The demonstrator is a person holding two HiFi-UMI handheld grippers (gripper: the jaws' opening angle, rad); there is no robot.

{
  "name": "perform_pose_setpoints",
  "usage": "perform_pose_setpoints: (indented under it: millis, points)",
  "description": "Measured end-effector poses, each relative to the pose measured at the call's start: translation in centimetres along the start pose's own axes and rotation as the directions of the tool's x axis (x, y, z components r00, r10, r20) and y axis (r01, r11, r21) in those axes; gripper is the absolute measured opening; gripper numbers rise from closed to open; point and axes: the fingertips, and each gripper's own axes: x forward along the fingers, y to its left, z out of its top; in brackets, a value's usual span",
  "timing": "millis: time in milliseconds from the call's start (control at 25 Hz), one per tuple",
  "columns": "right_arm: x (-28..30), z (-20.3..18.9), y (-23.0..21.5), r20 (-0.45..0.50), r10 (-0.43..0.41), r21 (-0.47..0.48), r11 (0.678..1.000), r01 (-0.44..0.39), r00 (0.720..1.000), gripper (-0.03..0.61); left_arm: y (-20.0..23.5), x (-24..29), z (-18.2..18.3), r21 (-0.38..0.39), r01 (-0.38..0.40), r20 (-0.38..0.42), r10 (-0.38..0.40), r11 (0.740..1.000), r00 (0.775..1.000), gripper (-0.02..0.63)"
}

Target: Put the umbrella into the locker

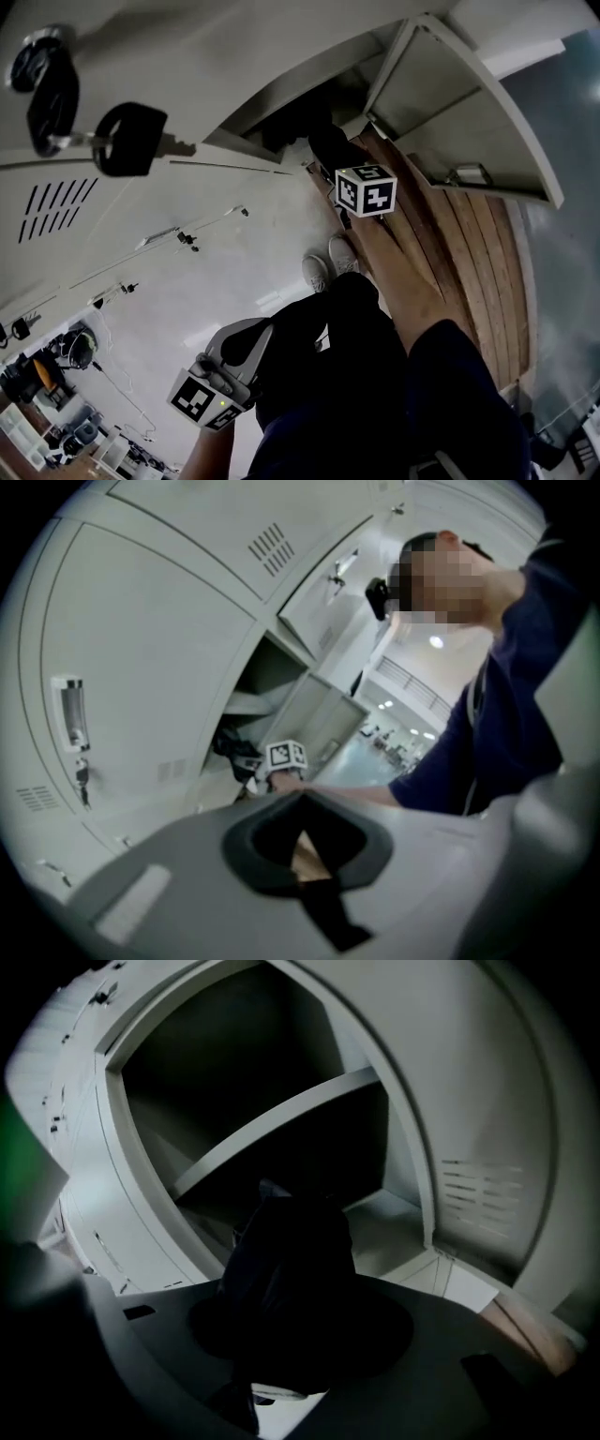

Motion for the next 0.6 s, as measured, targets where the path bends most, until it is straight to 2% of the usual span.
perform_pose_setpoints:
  millis: [120, 280, 520, 600]
  points:
    - [2.3, 0.4, -0.3, -0.003, -0.062, -0.119, 0.991, 0.061, 0.998, 0.183, 0.5, 0.3, -0.5, -0.004, -0.007, -0.005, 0.007, 1.000, 1.000, 0.002]
    - [5.0, 1.3, -0.7, 0.006, -0.130, -0.240, 0.962, 0.127, 0.992, 0.183, 1.7, 0.4, -1.1, 0.003, -0.025, -0.004, 0.025, 1.000, 1.000, 0.002]
    - [7.6, 3.3, -1.1, 0.017, -0.211, -0.387, 0.900, 0.201, 0.977, 0.183, 3.2, 0.0, -1.5, -0.012, -0.051, -0.003, 0.051, 0.999, 0.999, 0.002]
    - [8.7, 3.7, -1.1, 0.012, -0.237, -0.447, 0.868, 0.217, 0.972, 0.183, 3.5, 0.0, -1.4, -0.015, -0.056, -0.005, 0.056, 0.998, 0.998, 0.002]
